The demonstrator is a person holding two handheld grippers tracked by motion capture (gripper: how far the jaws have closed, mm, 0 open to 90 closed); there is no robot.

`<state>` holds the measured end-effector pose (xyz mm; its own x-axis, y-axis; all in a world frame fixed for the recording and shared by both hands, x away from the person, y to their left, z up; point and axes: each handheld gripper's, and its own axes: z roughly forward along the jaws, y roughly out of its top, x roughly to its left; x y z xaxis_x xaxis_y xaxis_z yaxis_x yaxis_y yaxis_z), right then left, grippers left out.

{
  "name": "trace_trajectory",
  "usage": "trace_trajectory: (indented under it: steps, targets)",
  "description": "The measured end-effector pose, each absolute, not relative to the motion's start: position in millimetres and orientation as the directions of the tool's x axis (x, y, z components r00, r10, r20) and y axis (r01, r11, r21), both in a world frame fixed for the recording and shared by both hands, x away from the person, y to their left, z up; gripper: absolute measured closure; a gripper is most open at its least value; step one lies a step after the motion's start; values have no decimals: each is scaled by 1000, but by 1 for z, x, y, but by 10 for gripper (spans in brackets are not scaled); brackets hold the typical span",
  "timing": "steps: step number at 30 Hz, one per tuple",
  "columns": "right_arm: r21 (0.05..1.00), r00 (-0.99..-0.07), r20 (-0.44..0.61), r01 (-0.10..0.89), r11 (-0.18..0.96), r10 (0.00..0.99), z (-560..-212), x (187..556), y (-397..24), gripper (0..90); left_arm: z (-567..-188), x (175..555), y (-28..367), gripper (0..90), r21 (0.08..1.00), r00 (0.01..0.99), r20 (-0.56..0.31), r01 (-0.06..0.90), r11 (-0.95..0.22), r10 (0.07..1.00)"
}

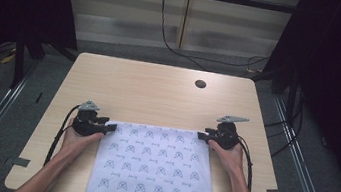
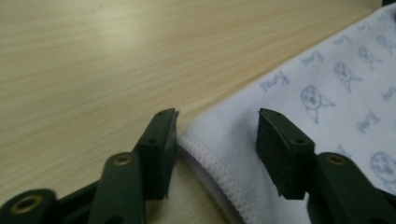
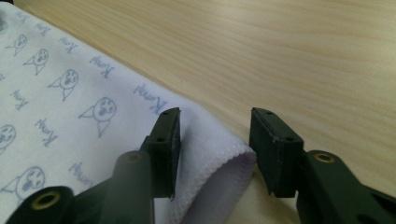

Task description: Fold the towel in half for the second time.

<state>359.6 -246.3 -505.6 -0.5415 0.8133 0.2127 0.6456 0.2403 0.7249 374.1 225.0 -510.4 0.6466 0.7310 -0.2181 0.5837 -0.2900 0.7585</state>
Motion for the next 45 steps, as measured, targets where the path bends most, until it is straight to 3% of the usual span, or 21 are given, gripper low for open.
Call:
trace_trajectory:
  steps: [4, 6, 13, 28, 37, 39, 45]
  targets:
    - [714, -559, 242, 656, 244, 793, -508, 361, -243, 771, -510, 372, 224, 775, 750, 704, -216, 563, -346, 677]
    - [721, -564, 255, 652, 234, 785, -508, 359, -242, 826, -508, 371, 224, 814, 751, 704, -224, 566, -341, 674]
    - [769, -558, 286, 618, 161, 779, -491, 358, -250, 852, -497, 374, 236, 825, 779, 683, -287, 575, -252, 672]
    - [841, -534, 242, 532, 100, 810, -438, 370, -257, 856, -440, 393, 225, 826, 856, 709, -222, 471, -215, 669]
    - [855, -529, 225, 510, 95, 818, -410, 390, -256, 858, -406, 424, 222, 827, 871, 693, -187, 445, -209, 697]
    - [860, -529, 223, 502, 90, 819, -406, 393, -255, 858, -400, 427, 222, 827, 885, 687, -230, 443, -146, 689]
    - [874, -535, 209, 478, 89, 818, -392, 394, -255, 859, -389, 426, 228, 826, 897, 698, -197, 411, -160, 688]
